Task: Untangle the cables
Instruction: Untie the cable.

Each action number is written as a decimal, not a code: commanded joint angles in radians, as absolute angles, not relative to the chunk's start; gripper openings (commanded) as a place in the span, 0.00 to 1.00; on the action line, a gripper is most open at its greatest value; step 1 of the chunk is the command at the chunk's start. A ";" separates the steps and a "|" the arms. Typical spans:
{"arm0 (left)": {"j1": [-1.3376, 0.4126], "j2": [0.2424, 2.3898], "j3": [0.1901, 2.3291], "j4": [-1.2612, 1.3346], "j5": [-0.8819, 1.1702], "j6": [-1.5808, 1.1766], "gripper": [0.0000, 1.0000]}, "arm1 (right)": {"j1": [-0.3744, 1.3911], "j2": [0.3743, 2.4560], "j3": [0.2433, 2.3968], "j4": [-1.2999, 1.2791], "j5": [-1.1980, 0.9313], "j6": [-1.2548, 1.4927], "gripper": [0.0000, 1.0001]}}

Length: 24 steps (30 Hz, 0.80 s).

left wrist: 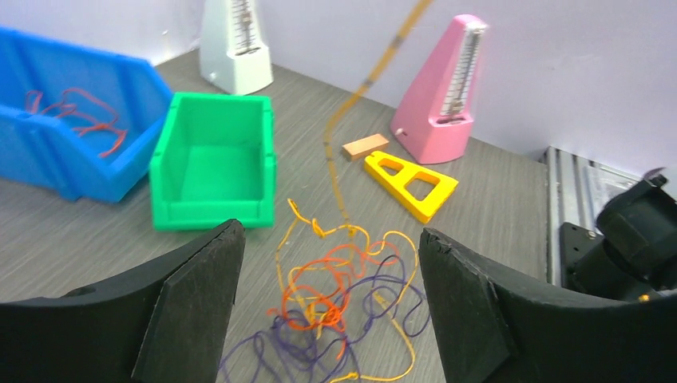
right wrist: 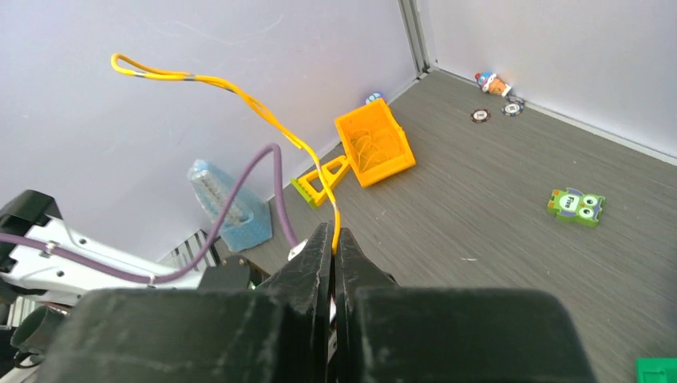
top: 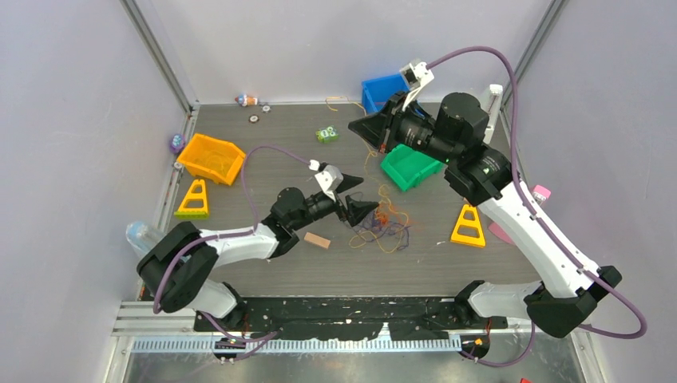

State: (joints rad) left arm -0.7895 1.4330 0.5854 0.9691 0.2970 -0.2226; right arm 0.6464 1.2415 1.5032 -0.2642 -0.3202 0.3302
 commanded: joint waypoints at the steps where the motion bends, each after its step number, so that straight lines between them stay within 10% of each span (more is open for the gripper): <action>1: -0.814 1.485 0.637 1.169 0.344 -0.208 0.79 | 0.653 1.242 1.555 -0.238 -0.337 0.365 0.05; 8: -0.824 1.525 0.713 1.167 0.328 -0.222 0.64 | 0.653 1.216 1.484 -0.217 -0.336 0.392 0.05; 12: -0.824 1.502 0.747 1.129 0.297 -0.232 0.25 | 0.654 1.199 1.435 -0.221 -0.329 0.394 0.08; 13: -0.824 1.488 0.750 1.115 0.276 -0.233 0.04 | 0.654 1.196 1.415 -0.222 -0.326 0.391 0.24; 16: -0.819 1.412 0.741 1.050 0.217 -0.258 0.00 | 0.653 1.195 1.387 -0.275 -0.257 0.367 0.79; 24: -0.772 1.182 0.677 0.840 0.144 -0.347 0.00 | 0.572 1.044 1.095 -0.310 -0.056 0.351 0.87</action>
